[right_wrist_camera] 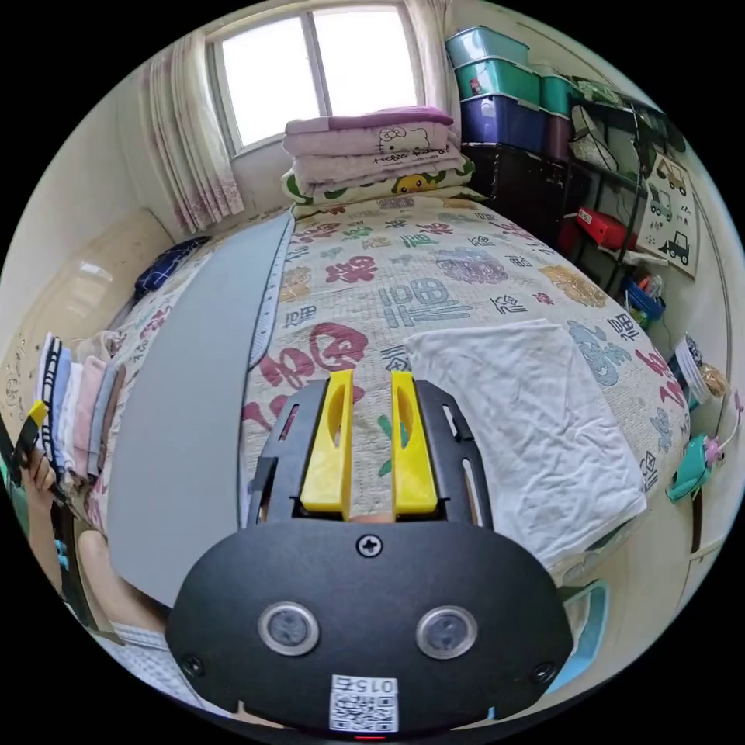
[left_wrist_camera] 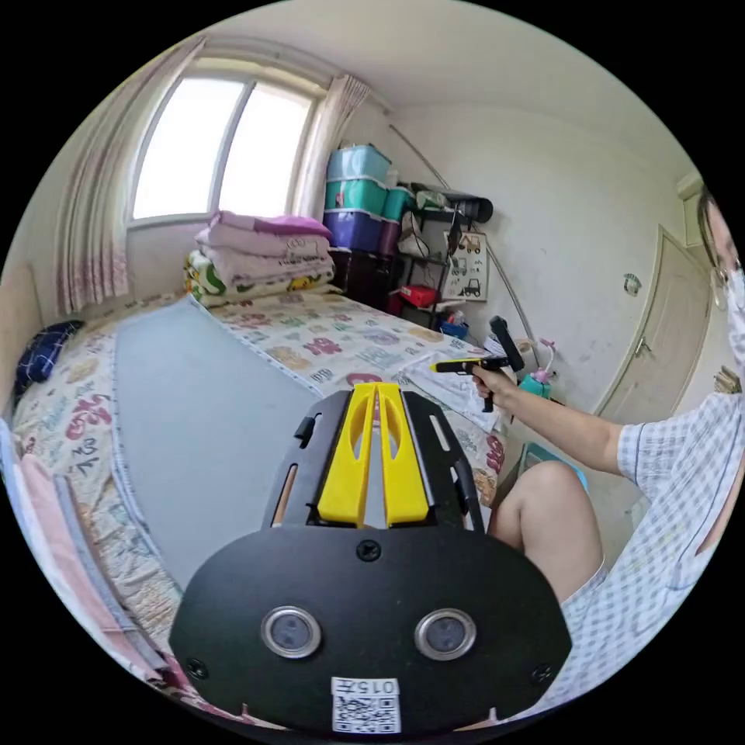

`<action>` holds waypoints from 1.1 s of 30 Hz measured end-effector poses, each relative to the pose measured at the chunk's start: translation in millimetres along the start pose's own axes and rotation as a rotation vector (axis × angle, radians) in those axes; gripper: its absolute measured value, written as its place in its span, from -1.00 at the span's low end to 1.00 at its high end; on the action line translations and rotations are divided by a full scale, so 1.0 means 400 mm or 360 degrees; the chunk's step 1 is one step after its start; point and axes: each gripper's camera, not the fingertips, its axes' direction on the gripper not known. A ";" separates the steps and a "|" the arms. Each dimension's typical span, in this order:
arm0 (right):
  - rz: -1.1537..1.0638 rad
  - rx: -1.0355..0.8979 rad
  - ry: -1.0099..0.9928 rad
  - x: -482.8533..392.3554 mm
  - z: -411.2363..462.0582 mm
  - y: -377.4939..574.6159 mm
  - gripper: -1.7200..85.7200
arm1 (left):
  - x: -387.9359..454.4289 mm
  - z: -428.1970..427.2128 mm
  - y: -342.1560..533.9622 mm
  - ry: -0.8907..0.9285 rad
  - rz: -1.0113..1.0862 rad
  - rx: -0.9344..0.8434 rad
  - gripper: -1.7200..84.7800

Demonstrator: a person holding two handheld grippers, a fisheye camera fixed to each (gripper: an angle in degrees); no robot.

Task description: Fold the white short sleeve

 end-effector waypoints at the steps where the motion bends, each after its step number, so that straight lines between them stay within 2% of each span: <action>1: -0.0014 -0.0020 0.0028 0.015 0.006 -0.026 -0.76 | -0.002 0.041 -0.023 0.0029 0.0002 -0.0040 -0.97; 7: -0.0079 -0.0120 0.0178 0.203 0.014 -0.247 -0.73 | -0.032 0.402 -0.231 0.0210 0.0007 -0.0335 -0.97; 10: 0.0029 -0.0052 0.0092 0.348 -0.083 -0.307 -0.84 | -0.054 0.552 -0.324 0.0273 -0.0010 -0.0404 -0.96; 13: 0.0222 0.0128 -0.0363 0.536 -0.247 -0.323 -0.91 | -0.083 0.701 -0.412 0.0325 -0.0088 -0.0455 -0.94; 15: 0.0556 0.0334 -0.0862 0.740 -0.358 -0.289 -0.93 | -0.112 0.823 -0.477 0.0411 -0.0219 -0.0486 -0.90; 16: 0.0654 0.0388 -0.0983 0.791 -0.375 -0.273 -0.94 | -0.119 0.854 -0.492 0.0440 -0.0257 -0.0493 -0.88; 18: 0.1006 0.0674 -0.1477 0.966 -0.440 -0.196 -0.95 | -0.143 0.971 -0.546 0.0552 -0.0421 -0.0516 -0.83; 19: 0.1008 0.0775 -0.1572 0.993 -0.468 -0.186 -0.95 | -0.146 0.996 -0.557 0.0577 -0.0453 -0.0515 -0.83; 21: 0.0780 0.0922 -0.1534 1.006 -0.604 -0.211 -0.95 | -0.154 1.081 -0.602 0.0652 -0.0563 -0.0481 -0.81; 28: 0.0752 0.1059 -0.1558 1.094 -0.855 -0.278 -0.96 | -0.171 1.246 -0.697 0.0781 -0.0701 -0.0373 -0.74; 31: 0.0747 0.1114 -0.1571 1.124 -0.959 -0.306 -0.96 | -0.179 1.283 -0.721 0.1031 -0.0717 -0.0233 -0.72; 33: 0.0731 0.1136 -0.1571 1.137 -1.035 -0.328 -0.96 | -0.166 1.316 -0.738 0.1147 -0.0655 -0.0237 -0.71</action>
